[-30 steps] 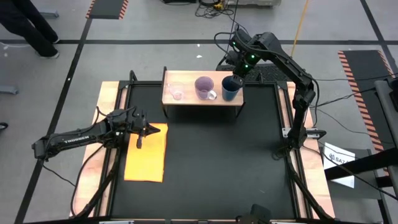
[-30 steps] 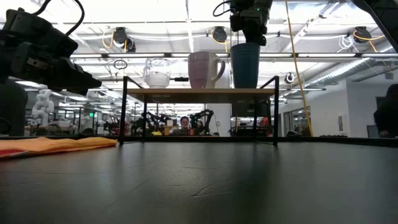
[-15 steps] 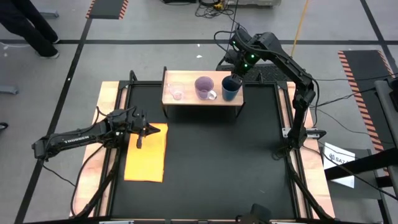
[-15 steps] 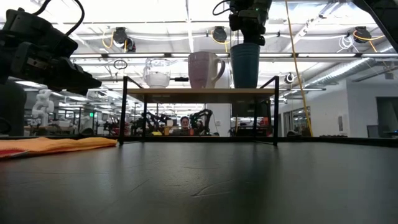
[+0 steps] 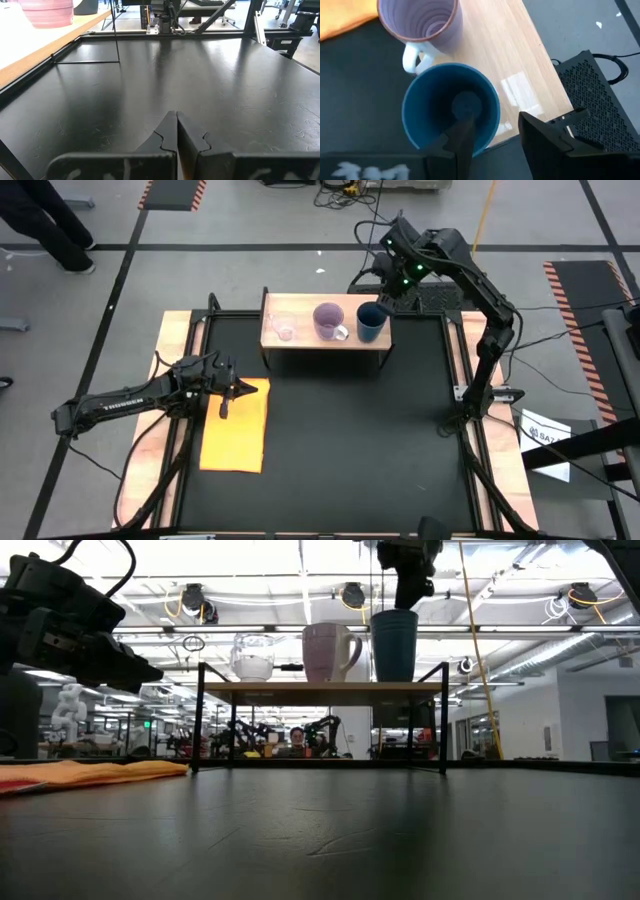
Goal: Stack small to large cups/mugs on shelf
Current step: Return to Home Position
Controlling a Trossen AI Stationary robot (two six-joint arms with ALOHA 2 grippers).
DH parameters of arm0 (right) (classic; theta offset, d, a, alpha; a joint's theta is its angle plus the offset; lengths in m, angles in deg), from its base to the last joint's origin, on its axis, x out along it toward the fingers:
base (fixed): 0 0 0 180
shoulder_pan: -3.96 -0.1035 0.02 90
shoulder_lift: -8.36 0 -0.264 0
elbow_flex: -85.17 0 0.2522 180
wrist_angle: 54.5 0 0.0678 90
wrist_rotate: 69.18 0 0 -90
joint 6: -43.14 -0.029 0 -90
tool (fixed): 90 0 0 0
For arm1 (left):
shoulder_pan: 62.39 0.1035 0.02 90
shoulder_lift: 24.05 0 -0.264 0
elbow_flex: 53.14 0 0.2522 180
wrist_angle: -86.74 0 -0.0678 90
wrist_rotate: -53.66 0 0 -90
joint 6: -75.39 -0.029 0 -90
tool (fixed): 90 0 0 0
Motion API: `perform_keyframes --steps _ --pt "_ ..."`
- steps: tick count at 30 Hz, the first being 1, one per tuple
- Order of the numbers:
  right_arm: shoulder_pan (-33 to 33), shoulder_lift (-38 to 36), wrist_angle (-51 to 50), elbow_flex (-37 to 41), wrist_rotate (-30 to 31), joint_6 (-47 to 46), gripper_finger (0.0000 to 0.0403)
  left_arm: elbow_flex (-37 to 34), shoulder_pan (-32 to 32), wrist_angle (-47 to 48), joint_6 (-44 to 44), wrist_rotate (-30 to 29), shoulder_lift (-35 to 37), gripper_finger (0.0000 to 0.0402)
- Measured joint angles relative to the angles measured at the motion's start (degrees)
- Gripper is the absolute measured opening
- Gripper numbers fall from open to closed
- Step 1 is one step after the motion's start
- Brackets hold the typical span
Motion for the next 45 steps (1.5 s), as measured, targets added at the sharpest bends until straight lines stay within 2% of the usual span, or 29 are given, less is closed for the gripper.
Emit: perform_keyframes --steps 6,9,13,24,29,37,45 --pt "-1.45 -2.81 0.09 0.00 -0.27 -0.39 0.0128 0.00 -0.04 0.02 0.13 0.00 -0.02 0.0001" --pt "-2.49 -3.36 0.14 0.00 -2.79 0.44 0.0088 0.00 -0.04 0.02 0.13 0.00 0.00 0.0001" --pt "-4.51 -4.54 0.39 0.00 -2.96 1.64 0.0013 0.00 -0.04 0.02 0.00 0.00 -0.02 0.0001" --pt "-9.89 -13.85 0.90 2.30 -2.98 2.33 0.0001 0.00 -0.02 0.02 -0.26 0.00 -0.02 0.0001" --pt "-11.79 -21.27 1.12 10.67 -2.98 1.54 0.0000 0.00 0.00 -0.38 -0.44 -0.02 0.00 0.0001" --pt "-13.38 -34.48 9.97 29.78 -2.93 0.45 0.0000 0.00 0.00 -0.72 -0.46 -0.07 -0.02 0.0001" --pt "-13.39 -46.93 16.05 44.23 -4.82 0.43 0.0000 0.00 0.00 -1.86 -0.30 -0.09 -0.02 0.0001"
